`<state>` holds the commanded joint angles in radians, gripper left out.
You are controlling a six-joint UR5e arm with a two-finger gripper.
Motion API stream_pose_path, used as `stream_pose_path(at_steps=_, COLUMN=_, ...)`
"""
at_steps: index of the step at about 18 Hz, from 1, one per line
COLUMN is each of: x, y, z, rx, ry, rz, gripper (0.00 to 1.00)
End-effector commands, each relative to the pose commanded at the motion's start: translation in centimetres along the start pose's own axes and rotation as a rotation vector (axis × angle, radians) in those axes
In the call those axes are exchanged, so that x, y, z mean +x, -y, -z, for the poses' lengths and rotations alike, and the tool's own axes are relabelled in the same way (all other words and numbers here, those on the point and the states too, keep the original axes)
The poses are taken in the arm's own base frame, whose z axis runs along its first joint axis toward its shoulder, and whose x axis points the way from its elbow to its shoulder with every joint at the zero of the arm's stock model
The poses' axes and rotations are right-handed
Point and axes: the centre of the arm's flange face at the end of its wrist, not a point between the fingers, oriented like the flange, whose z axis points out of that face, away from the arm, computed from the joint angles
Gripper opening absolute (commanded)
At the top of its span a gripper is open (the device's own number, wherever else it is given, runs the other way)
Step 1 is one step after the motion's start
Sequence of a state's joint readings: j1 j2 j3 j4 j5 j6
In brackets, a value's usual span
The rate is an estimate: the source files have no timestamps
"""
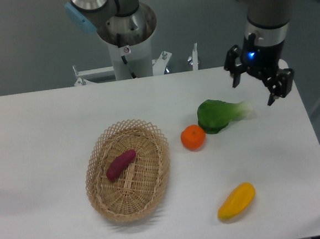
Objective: Pick up the sweet potato from the basket
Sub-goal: 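Move the open gripper over the wicker basket above the sweet potato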
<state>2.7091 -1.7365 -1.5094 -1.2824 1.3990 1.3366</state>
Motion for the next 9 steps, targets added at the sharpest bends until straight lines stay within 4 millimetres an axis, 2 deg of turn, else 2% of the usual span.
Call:
stream_pose_path(at_steps=5, x=2.5, y=3.9, z=-1.6, rx=0.006, ry=-0.037, rz=0.133, gripper=1.0)
stream_pose_path(at_steps=8, x=4.1, y=5.1, z=-3.1, rx=0.017, ry=-0.067, rz=0.217, gripper=1.0)
stream_pose_path(at_steps=9, x=5.3, y=6.2, z=-4.1, rx=0.018, ry=-0.08, rz=0.215, gripper=1.0)
